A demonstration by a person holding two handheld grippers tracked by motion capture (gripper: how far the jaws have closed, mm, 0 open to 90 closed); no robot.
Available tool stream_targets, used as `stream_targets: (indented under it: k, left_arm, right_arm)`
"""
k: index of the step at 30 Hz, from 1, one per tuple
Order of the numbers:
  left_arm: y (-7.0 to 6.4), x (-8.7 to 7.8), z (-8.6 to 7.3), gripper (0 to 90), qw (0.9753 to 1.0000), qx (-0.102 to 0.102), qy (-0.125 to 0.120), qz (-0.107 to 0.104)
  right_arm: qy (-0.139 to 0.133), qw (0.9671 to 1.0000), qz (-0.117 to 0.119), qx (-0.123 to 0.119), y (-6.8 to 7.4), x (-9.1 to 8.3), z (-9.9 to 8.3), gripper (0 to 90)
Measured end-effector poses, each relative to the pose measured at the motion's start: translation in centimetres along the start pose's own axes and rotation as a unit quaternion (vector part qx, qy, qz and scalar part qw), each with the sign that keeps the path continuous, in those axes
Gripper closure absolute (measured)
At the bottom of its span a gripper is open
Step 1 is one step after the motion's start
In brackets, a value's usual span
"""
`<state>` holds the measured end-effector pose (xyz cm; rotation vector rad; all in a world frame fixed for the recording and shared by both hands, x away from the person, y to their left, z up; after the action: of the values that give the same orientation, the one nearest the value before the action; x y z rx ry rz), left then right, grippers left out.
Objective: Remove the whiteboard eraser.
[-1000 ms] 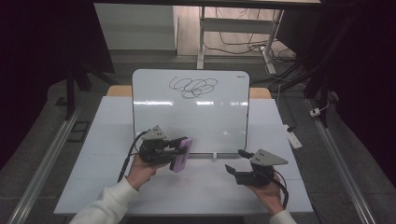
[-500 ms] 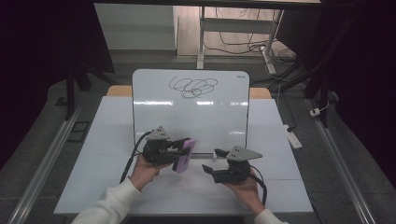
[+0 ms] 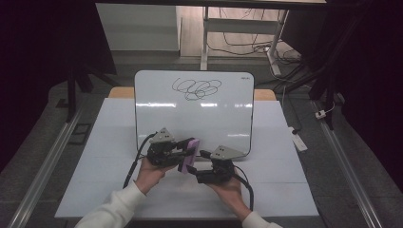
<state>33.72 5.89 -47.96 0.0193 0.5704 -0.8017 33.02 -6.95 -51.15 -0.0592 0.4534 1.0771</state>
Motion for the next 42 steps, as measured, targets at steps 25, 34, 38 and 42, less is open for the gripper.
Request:
stream_targets:
  k: [25, 34, 38, 42]
  left_arm:
    - [-0.4, -0.2, -0.1, 49.9, 0.9999, 0.004, -0.013, -0.002]
    - [0.5, -2.4, -0.6, 24.2, 0.9998, 0.014, -0.011, -0.004]
    - [1.3, -4.0, -1.8, 22.5, 0.9998, 0.017, -0.008, -0.007]
    - [2.4, -5.4, -3.6, 21.5, 0.9999, 0.013, 0.005, 0.003]
  right_arm:
    - [-0.009, 0.9988, -0.046, 0.013, -0.4, 0.1, 0.9, 38.4]
    - [-0.013, 0.9984, -0.051, -0.021, -0.6, -0.7, 1.3, 39.6]
    - [-0.018, 0.9982, -0.053, -0.022, -1.1, -1.3, 1.5, 39.7]
    - [-0.026, 0.9978, -0.057, -0.023, -1.5, -1.9, 1.7, 39.8]
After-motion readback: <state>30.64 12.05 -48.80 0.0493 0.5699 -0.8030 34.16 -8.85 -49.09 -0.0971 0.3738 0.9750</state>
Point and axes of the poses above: each handheld gripper's, and its own axes: x roughly forward along the jaws, z roughly out of its top, y roughly to its left, the point moved 6 cm from there along x, roughly forward along the jaws, and after that the axes turned 4 degrees about z, right-handed, at the moved point
